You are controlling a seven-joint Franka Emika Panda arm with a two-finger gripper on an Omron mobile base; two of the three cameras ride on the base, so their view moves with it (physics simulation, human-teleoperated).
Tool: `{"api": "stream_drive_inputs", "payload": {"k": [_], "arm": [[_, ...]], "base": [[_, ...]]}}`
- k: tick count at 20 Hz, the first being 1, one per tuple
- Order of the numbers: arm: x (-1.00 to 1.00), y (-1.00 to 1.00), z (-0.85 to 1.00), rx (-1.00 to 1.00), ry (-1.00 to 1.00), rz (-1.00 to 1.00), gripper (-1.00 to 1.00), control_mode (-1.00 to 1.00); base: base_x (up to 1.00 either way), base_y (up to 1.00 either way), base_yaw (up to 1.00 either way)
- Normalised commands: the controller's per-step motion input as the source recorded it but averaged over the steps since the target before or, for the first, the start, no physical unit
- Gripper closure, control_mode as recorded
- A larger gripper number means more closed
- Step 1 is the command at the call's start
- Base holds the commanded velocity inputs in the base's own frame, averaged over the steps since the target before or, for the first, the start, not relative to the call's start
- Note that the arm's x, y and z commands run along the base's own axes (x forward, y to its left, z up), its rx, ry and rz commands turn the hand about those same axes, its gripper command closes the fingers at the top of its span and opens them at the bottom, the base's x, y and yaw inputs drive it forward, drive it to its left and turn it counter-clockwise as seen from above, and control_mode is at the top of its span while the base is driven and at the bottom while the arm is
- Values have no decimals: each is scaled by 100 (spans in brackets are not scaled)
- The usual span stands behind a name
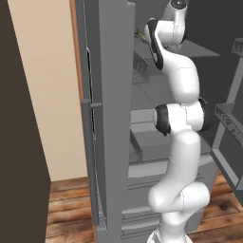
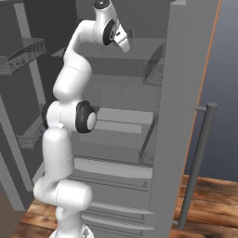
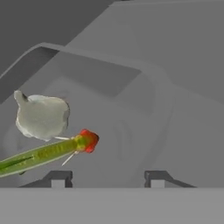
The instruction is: Place the tupperware containing the fish and garlic meal in the microwave. Close the microwave door and press the start button to reheat the meal.
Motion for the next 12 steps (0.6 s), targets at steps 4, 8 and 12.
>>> {"api": "stream_drive_inputs", "payload": {"k": [4,8,12], "arm": [[0,0,-2,0,0,0,100,-100],[-2,0,-1,0,0,0,100,-100],[-31,-1,-12,0,-4,-5,100,-100]], "base": [[0,0,0],[0,0,0],[0,0,0]]}}
